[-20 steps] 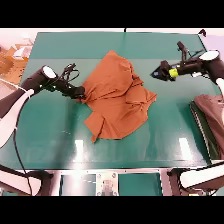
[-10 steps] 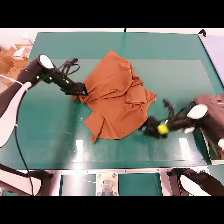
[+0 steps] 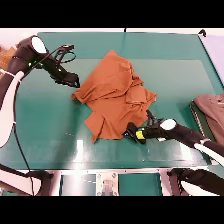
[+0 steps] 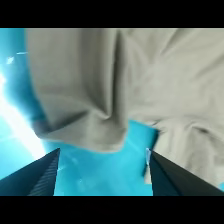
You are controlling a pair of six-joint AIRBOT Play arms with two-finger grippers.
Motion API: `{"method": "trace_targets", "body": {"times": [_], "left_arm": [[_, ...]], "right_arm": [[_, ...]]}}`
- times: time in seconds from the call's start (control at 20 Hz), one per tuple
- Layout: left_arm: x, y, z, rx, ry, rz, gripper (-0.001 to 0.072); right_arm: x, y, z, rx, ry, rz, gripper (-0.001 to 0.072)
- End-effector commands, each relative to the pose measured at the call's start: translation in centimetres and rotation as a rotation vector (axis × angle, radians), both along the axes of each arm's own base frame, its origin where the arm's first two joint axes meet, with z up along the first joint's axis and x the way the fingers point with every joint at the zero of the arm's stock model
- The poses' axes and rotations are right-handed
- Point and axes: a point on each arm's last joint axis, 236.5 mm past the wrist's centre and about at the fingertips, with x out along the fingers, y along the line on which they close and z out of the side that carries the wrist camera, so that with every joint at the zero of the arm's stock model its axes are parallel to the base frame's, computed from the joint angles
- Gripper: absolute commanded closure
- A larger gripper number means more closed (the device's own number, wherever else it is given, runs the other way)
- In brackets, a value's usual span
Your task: Fold the shirts.
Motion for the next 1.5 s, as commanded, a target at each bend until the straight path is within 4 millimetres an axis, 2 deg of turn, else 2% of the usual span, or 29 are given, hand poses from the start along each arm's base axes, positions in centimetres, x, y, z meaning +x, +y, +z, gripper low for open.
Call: {"method": "trace_targets", "body": {"times": [0.0, 0.05, 0.1, 0.15, 0.25, 0.35, 0.4, 0.5, 0.6, 0.7, 0.85, 1.0, 1.25, 1.35, 1.45], "left_arm": [[0.0, 2.6, -0.4, 0.115, 0.001, 0.002, 0.0091], [0.0, 3.6, -0.6, 0.158, 0.000, 0.005, 0.0091], [0.2, 4.6, -0.7, 0.196, -0.003, 0.019, 0.0091], [0.3, 5.3, -0.8, 0.228, -0.006, 0.031, 0.0091], [0.4, 5.8, -0.8, 0.247, -0.009, 0.035, 0.0091], [0.4, 5.7, -0.8, 0.242, -0.006, 0.060, 0.0091], [0.4, 5.6, -0.9, 0.234, -0.003, 0.062, 0.0091], [0.3, 4.7, -0.8, 0.194, 0.011, 0.089, 0.0091], [-0.1, 2.9, -1.1, 0.115, 0.037, 0.103, 0.0090], [-1.3, 1.2, -2.3, 0.041, 0.093, 0.100, 0.0090], [-3.1, 1.5, -5.3, 0.058, 0.171, 0.124, 0.0091], [-4.1, 1.1, -7.4, 0.035, 0.211, 0.160, 0.0091], [-3.7, -3.0, -9.9, -0.170, 0.193, 0.232, 0.0092], [-4.8, -3.7, -10.7, -0.204, 0.221, 0.212, 0.0093], [-6.6, -3.6, -11.5, -0.192, 0.272, 0.176, 0.0113]], "right_arm": [[1.3, 1.4, 0.0, -0.007, -0.059, 0.145, 0.0691], [1.0, 0.6, 0.5, -0.017, -0.053, 0.200, 0.0692], [0.7, -1.4, 0.8, -0.052, -0.017, 0.234, 0.0692], [0.5, -4.3, 1.0, -0.115, 0.020, 0.252, 0.0693], [1.3, -13.0, 1.8, -0.313, 0.070, 0.217, 0.0692], [3.4, -22.4, 4.0, -0.481, 0.072, 0.086, 0.0693], [4.5, -25.8, 4.9, -0.513, 0.051, 0.021, 0.0693], [5.8, -30.0, 5.9, -0.500, 0.002, -0.091, 0.0693], [5.9, -31.4, 5.2, -0.473, -0.005, -0.114, 0.0692], [5.7, -31.8, 3.8, -0.474, 0.008, -0.059, 0.0692], [5.7, -35.3, 2.4, -0.564, 0.060, -0.101, 0.0692], [7.1, -36.6, 3.2, -0.574, 0.030, -0.129, 0.0692], [8.7, -34.6, 3.3, -0.521, -0.012, -0.117, 0.0692], [8.8, -34.0, 3.1, -0.510, -0.018, -0.095, 0.0692], [8.9, -34.0, 3.0, -0.508, -0.017, -0.094, 0.0692]]}}
